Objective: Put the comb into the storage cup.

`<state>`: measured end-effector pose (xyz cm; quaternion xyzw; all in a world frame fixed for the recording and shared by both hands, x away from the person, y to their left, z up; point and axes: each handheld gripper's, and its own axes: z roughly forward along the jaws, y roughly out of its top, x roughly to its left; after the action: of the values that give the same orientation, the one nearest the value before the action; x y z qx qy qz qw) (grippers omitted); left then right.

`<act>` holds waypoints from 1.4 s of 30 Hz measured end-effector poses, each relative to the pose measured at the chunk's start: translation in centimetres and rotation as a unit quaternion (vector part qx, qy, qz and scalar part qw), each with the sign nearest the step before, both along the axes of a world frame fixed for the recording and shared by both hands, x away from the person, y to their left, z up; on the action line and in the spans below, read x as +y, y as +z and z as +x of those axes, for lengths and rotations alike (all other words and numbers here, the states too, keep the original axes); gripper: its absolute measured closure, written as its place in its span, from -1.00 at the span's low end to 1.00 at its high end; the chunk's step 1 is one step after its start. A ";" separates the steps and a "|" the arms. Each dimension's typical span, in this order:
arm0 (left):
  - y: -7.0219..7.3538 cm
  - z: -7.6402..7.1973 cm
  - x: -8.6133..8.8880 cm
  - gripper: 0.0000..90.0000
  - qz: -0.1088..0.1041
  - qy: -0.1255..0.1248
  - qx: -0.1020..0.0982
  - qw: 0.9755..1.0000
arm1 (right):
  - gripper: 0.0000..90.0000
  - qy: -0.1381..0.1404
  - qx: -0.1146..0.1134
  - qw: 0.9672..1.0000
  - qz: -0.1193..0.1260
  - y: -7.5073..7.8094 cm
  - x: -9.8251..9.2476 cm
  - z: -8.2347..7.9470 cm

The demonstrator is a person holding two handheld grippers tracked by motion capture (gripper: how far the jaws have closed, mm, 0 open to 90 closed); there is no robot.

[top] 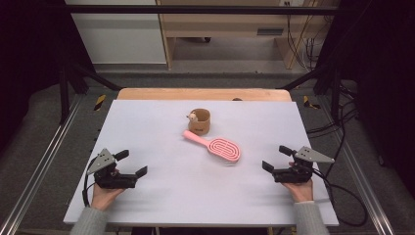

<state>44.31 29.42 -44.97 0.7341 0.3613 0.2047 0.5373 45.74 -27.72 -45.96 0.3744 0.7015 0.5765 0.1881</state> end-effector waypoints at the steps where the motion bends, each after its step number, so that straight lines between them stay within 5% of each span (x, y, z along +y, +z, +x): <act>1: 0.0 0.0 0.0 -1.00 0.000 0.000 0.000 1.000 | -1.00 0.000 0.000 1.000 0.000 0.0 0.0 0.0; 42: 2.5 0.6 -3.9 -1.00 0.018 0.002 0.007 1.000 | -1.00 0.007 -0.003 1.000 -0.007 0.0 0.1 0.0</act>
<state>44.91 25.50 -42.48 0.7442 0.3626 0.2068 0.5214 45.76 -27.65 -45.96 0.3661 0.7075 0.5742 0.1890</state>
